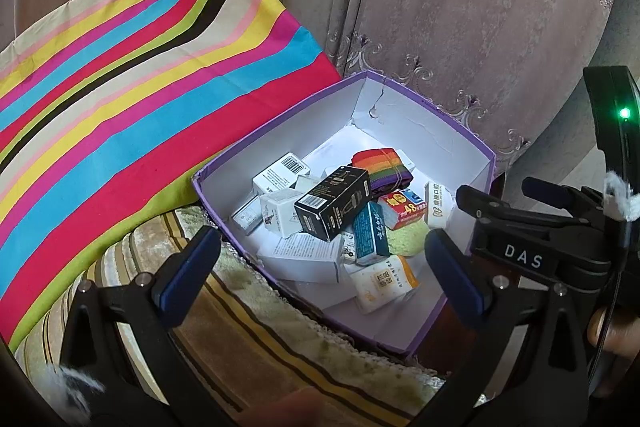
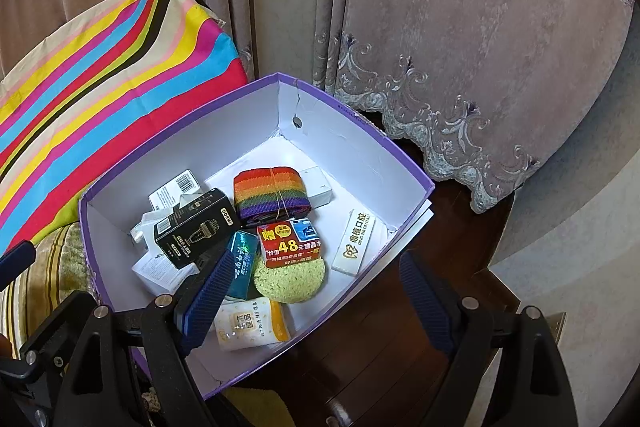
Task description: Organize objects
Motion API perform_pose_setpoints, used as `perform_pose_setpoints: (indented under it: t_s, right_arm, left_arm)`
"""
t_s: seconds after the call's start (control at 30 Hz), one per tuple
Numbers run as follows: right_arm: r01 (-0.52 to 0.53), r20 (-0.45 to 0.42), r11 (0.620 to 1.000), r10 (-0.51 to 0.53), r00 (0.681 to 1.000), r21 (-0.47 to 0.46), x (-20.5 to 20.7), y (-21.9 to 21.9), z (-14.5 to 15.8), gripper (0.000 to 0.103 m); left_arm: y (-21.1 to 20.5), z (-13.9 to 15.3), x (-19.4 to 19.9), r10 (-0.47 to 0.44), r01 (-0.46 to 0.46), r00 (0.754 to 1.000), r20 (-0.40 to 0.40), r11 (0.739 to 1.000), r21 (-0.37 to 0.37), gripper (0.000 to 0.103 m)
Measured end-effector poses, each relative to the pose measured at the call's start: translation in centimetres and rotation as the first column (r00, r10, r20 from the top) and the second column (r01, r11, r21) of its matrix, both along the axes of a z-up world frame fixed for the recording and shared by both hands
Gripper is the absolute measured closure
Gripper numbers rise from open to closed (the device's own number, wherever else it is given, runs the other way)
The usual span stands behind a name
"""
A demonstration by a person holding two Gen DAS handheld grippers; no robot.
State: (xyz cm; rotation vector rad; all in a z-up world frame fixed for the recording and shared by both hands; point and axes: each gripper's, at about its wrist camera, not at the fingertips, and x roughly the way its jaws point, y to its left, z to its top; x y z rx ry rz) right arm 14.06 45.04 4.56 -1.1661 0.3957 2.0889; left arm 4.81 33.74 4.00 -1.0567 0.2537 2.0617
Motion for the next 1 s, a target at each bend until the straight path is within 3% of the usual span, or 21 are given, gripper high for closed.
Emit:
perform_pose_setpoints:
  t_s: [0.8,1.0]
  right_arm:
    - [0.003,0.005,1.000,-0.003,1.000,0.000,0.1,0.1,-0.2,0.017]
    - [0.003,0.003,1.000,-0.003,1.000,-0.005,0.1,0.1,-0.3,0.017]
  left_arm:
    - [1.4,-0.4,0.1,-0.062,0.061,0.997,0.042,0.998,0.013,0.000]
    - [0.5,-0.5,-0.8,-0.013,0.013,0.996,0.086,1.000,0.010,0.000]
